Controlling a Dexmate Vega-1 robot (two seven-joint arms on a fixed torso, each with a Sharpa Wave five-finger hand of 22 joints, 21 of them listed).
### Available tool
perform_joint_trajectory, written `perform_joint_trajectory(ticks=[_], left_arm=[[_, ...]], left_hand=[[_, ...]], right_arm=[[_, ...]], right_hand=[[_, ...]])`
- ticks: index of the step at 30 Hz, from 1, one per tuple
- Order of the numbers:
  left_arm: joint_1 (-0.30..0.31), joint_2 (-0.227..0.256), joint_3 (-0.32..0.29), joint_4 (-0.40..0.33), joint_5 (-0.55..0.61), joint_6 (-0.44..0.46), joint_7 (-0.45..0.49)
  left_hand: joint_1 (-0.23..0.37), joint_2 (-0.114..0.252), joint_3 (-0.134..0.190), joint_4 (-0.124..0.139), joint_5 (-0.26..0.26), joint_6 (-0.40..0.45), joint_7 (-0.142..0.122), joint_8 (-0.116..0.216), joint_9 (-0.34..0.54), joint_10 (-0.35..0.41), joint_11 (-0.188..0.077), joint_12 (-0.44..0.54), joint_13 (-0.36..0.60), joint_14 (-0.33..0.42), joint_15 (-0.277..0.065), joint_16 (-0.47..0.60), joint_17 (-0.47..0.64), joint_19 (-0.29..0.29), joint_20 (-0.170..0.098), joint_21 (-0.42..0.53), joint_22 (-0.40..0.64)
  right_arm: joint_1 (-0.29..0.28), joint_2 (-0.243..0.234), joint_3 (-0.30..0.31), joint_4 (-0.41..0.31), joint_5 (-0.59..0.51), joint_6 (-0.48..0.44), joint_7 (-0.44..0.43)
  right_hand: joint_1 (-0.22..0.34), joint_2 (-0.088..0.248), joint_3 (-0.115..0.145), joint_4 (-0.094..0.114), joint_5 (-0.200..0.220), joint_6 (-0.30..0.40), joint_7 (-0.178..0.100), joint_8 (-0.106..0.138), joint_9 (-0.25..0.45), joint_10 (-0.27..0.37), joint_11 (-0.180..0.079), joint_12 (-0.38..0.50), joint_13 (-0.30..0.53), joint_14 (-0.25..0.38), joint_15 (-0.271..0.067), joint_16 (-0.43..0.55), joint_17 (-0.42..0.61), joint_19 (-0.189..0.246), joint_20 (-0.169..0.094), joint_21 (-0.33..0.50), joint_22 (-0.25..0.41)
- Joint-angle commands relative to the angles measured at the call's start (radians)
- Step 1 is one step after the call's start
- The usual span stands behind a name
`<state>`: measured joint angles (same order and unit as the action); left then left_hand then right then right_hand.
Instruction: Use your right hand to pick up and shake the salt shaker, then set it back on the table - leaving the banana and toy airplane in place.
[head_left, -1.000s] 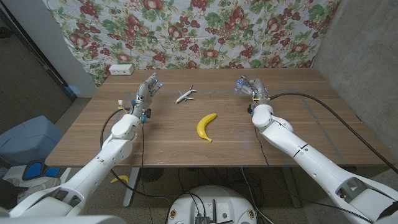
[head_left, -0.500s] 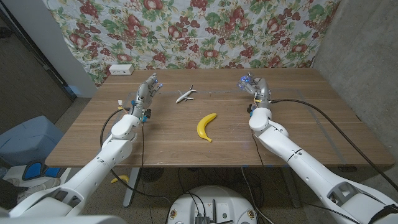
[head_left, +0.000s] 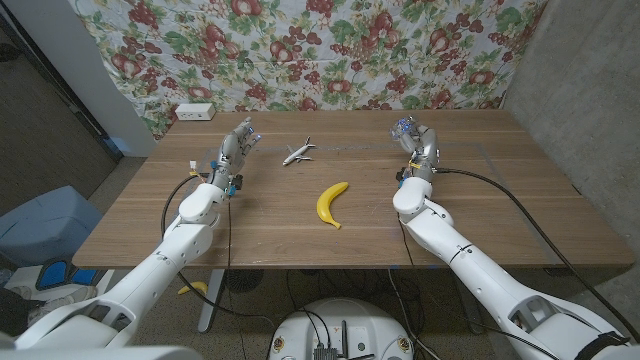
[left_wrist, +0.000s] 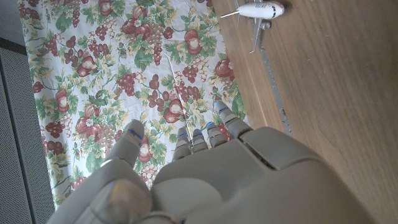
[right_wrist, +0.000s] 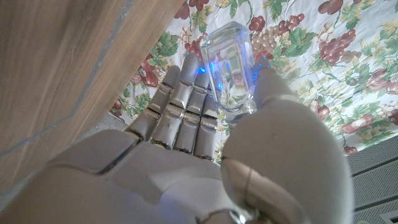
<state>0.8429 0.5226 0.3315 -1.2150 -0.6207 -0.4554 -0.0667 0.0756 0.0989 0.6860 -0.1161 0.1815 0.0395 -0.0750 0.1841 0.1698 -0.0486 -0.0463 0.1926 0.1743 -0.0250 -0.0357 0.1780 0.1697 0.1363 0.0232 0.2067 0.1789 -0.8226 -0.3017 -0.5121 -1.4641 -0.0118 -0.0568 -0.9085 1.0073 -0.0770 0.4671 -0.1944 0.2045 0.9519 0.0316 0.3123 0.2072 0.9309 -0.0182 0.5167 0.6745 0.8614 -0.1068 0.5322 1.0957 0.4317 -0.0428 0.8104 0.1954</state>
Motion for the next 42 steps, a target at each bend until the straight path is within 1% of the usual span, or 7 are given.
perform_joint_trajectory(ticks=[1, 9, 18, 20, 26, 34, 42], left_arm=[[-0.002, -0.002, 0.000, 0.003, -0.001, 0.001, 0.001], [-0.006, -0.003, 0.004, 0.006, 0.001, 0.002, -0.001], [-0.007, -0.003, 0.005, 0.005, 0.001, 0.006, 0.000], [-0.007, -0.003, 0.005, 0.005, 0.001, 0.006, 0.001], [-0.006, -0.003, 0.005, 0.004, 0.002, 0.006, 0.002], [-0.006, -0.003, 0.005, 0.003, 0.002, 0.006, 0.003], [-0.003, -0.002, 0.004, 0.000, 0.002, 0.005, 0.004]], left_hand=[[-0.009, 0.046, 0.006, 0.001, 0.001, 0.002, -0.001, -0.003, 0.004, 0.008, -0.003, 0.000, 0.004, 0.007, -0.015, 0.001, 0.002, 0.013, 0.000, 0.000, 0.004], [-0.010, 0.045, 0.006, 0.002, 0.001, 0.002, -0.001, -0.003, 0.004, 0.008, -0.003, 0.000, 0.004, 0.006, -0.016, 0.001, 0.002, 0.012, -0.001, 0.000, 0.004], [-0.010, 0.045, 0.007, 0.002, 0.001, 0.002, -0.001, -0.003, 0.004, 0.008, -0.001, 0.000, 0.004, 0.006, -0.016, 0.001, 0.002, 0.012, -0.001, 0.000, 0.004], [-0.010, 0.045, 0.007, 0.002, 0.001, 0.002, -0.001, -0.003, 0.004, 0.007, -0.002, 0.000, 0.004, 0.005, -0.015, 0.001, 0.002, 0.012, -0.001, 0.000, 0.004], [-0.010, 0.045, 0.006, 0.002, 0.001, 0.002, -0.001, -0.003, 0.004, 0.008, -0.002, 0.000, 0.004, 0.005, -0.015, 0.001, 0.002, 0.012, 0.000, 0.000, 0.004], [-0.010, 0.045, 0.006, 0.002, 0.000, 0.002, -0.001, -0.003, 0.004, 0.007, -0.002, 0.000, 0.004, 0.005, -0.016, 0.001, 0.002, 0.012, -0.001, 0.000, 0.004], [-0.010, 0.045, 0.007, 0.002, 0.001, 0.002, -0.001, -0.003, 0.004, 0.007, -0.002, -0.001, 0.004, 0.005, -0.017, 0.001, 0.002, 0.012, -0.001, 0.000, 0.004]], right_arm=[[0.002, -0.014, -0.004, -0.001, 0.002, 0.004, 0.031], [0.015, -0.095, -0.024, -0.072, 0.028, -0.100, 0.193], [0.053, -0.178, -0.051, -0.155, 0.072, -0.265, 0.378], [0.063, -0.185, -0.060, -0.168, 0.069, -0.308, 0.391], [0.069, -0.190, -0.064, -0.171, 0.076, -0.321, 0.396], [0.062, -0.187, -0.063, -0.169, 0.076, -0.303, 0.373], [0.048, -0.174, -0.057, -0.154, 0.067, -0.255, 0.331]], right_hand=[[0.124, 0.132, 0.029, 0.025, 0.003, 0.105, -0.090, 0.006, 0.005, 0.135, -0.126, 0.001, 0.002, 0.011, -0.114, -0.003, 0.006, -0.004, -0.055, 0.008, -0.001], [0.124, 0.131, 0.030, 0.025, 0.003, 0.107, -0.091, 0.005, 0.005, 0.140, -0.124, -0.001, 0.002, 0.012, -0.114, -0.005, 0.010, -0.006, -0.056, 0.013, -0.001], [0.124, 0.129, 0.031, 0.024, 0.003, 0.110, -0.090, 0.005, 0.005, 0.140, -0.125, -0.003, 0.004, 0.014, -0.114, -0.008, 0.015, -0.007, -0.055, 0.018, -0.002], [0.125, 0.128, 0.031, 0.023, 0.003, 0.110, -0.090, 0.004, 0.005, 0.140, -0.124, -0.003, 0.004, 0.015, -0.115, -0.008, 0.016, -0.007, -0.056, 0.020, -0.002], [0.125, 0.128, 0.033, 0.023, 0.002, 0.111, -0.091, 0.004, 0.005, 0.139, -0.123, -0.004, 0.007, 0.015, -0.114, -0.011, 0.018, -0.009, -0.055, 0.022, -0.002], [0.125, 0.128, 0.035, 0.024, 0.002, 0.112, -0.090, 0.003, 0.005, 0.141, -0.123, -0.005, 0.008, 0.018, -0.114, -0.013, 0.020, -0.011, -0.055, 0.026, -0.003], [0.124, 0.127, 0.036, 0.024, 0.002, 0.111, -0.088, 0.001, 0.006, 0.144, -0.122, -0.006, 0.008, 0.019, -0.114, -0.015, 0.023, -0.012, -0.056, 0.029, -0.003]])
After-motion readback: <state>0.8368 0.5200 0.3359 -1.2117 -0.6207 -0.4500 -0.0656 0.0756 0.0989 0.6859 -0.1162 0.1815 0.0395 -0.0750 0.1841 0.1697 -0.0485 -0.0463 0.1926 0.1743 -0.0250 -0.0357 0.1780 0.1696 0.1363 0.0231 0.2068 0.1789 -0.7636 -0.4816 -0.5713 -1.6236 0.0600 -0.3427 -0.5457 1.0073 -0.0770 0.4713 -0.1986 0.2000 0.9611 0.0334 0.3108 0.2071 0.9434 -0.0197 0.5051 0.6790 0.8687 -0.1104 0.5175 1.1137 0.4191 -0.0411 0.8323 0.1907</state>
